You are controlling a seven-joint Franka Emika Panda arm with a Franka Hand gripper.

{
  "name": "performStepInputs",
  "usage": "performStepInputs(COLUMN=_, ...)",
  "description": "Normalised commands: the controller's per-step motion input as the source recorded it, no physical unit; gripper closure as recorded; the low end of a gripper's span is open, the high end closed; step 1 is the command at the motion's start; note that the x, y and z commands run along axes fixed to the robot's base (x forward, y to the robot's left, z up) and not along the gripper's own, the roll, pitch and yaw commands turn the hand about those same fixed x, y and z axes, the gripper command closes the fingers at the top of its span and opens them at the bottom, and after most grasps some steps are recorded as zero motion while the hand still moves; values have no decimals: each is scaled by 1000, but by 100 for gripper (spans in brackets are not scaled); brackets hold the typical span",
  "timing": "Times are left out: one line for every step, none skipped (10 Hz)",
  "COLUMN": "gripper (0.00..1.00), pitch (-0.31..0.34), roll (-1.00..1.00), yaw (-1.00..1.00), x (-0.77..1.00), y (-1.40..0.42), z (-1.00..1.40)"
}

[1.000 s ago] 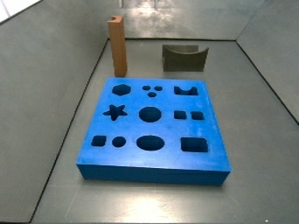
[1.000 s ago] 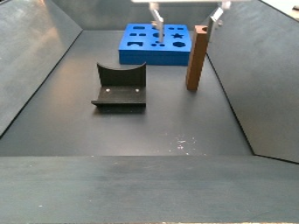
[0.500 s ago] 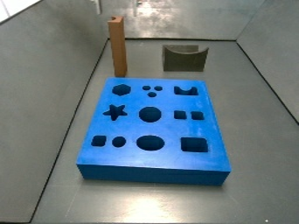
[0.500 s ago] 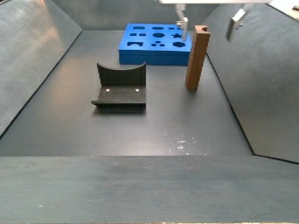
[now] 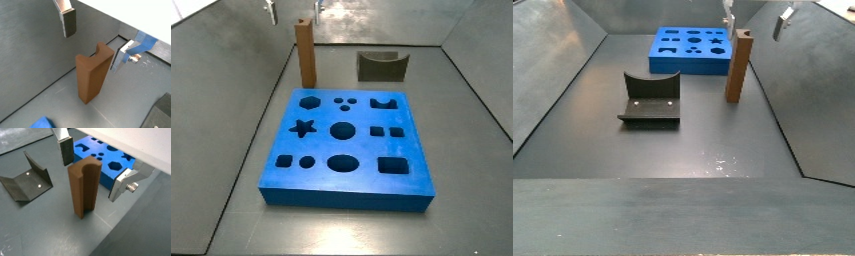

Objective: Pick up the arch object. Move up. Move to above the board. Insert the arch object.
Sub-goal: Pick up the arch object.

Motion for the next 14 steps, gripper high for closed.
performStepInputs(gripper=0, pitch=-6, roll=83, yaw=86, x=277, y=-177, z=-294)
performStepInputs(gripper=0, pitch=-54, roll=71, yaw=43, x=194, y=-89, z=-471)
performStepInputs(gripper=0, pitch=-91, roll=67, yaw=66, x=63, y=-54, z=-574)
performStepInputs(gripper=0, pitch=-66, roll=74, yaw=66, x=0, y=0, z=-503)
performStepInputs(gripper=100, pitch=0, roll=0, yaw=0, x=0, y=0, z=0)
performStepInputs(gripper=100, pitch=0, roll=0, yaw=0, x=0, y=0, z=0)
performStepInputs(gripper=100, pitch=0, roll=0, yaw=0, x=0, y=0, z=0)
performStepInputs(gripper=100, pitch=0, roll=0, yaw=0, x=0, y=0, z=0)
performStepInputs(gripper=100, pitch=0, roll=0, yaw=0, x=0, y=0, z=0)
performStepInputs(gripper=100, pitch=0, roll=0, yaw=0, x=0, y=0, z=0)
performStepInputs(gripper=100, pitch=0, roll=0, yaw=0, x=0, y=0, z=0)
performStepInputs(gripper=100, pitch=0, roll=0, yaw=0, x=0, y=0, z=0)
performStepInputs(gripper=100, pitch=0, roll=0, yaw=0, x=0, y=0, z=0)
performStepInputs(gripper=100, pitch=0, roll=0, yaw=0, x=0, y=0, z=0)
